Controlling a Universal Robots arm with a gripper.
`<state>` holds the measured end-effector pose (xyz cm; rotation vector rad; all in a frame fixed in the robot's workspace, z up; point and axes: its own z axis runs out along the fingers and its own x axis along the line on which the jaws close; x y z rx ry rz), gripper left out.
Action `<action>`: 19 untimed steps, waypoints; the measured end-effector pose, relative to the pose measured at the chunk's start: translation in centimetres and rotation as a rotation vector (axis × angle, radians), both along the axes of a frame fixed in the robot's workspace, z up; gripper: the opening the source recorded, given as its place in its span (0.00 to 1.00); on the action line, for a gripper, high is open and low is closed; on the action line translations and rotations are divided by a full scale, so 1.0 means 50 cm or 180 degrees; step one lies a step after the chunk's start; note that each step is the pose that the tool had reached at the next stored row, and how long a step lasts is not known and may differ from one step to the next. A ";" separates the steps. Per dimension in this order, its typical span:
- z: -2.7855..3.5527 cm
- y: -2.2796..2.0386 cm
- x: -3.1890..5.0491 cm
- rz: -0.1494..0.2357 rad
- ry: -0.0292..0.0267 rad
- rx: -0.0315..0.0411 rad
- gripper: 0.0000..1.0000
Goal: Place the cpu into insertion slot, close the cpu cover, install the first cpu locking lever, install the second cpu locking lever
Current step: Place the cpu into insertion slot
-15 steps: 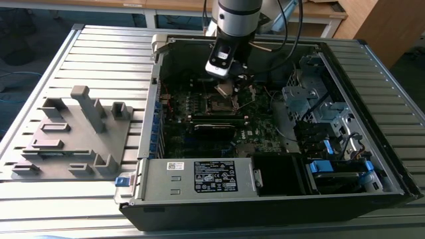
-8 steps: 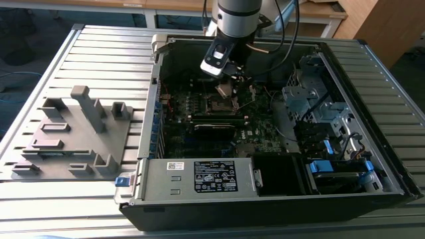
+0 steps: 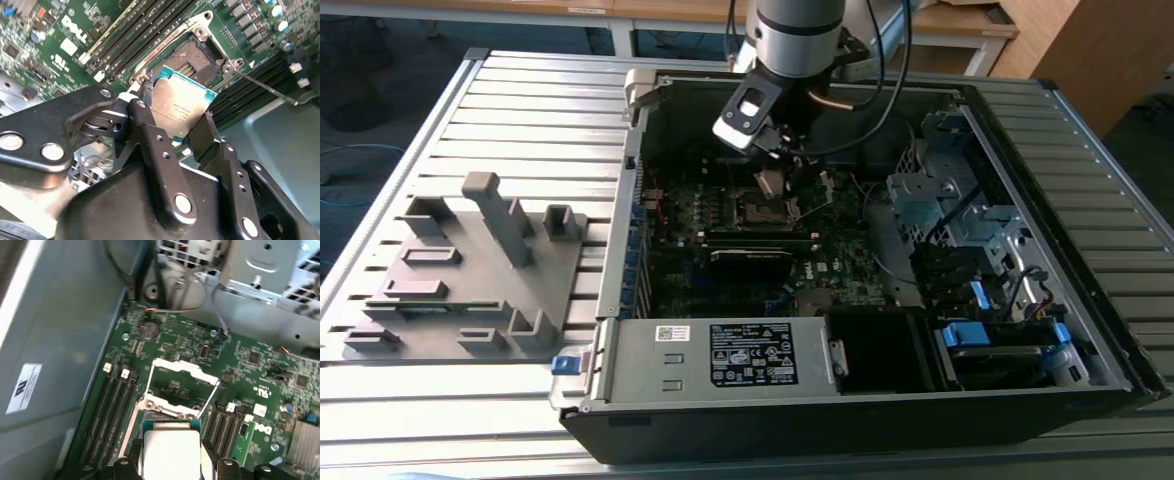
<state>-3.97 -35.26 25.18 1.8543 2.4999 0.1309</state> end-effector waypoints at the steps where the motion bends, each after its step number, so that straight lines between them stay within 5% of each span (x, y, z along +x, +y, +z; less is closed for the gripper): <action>1: -0.001 0.0000 0.000 -0.0059 0.0000 0.0000 0.54; 19: -0.014 0.0000 0.000 -0.1098 0.0000 -0.0001 0.54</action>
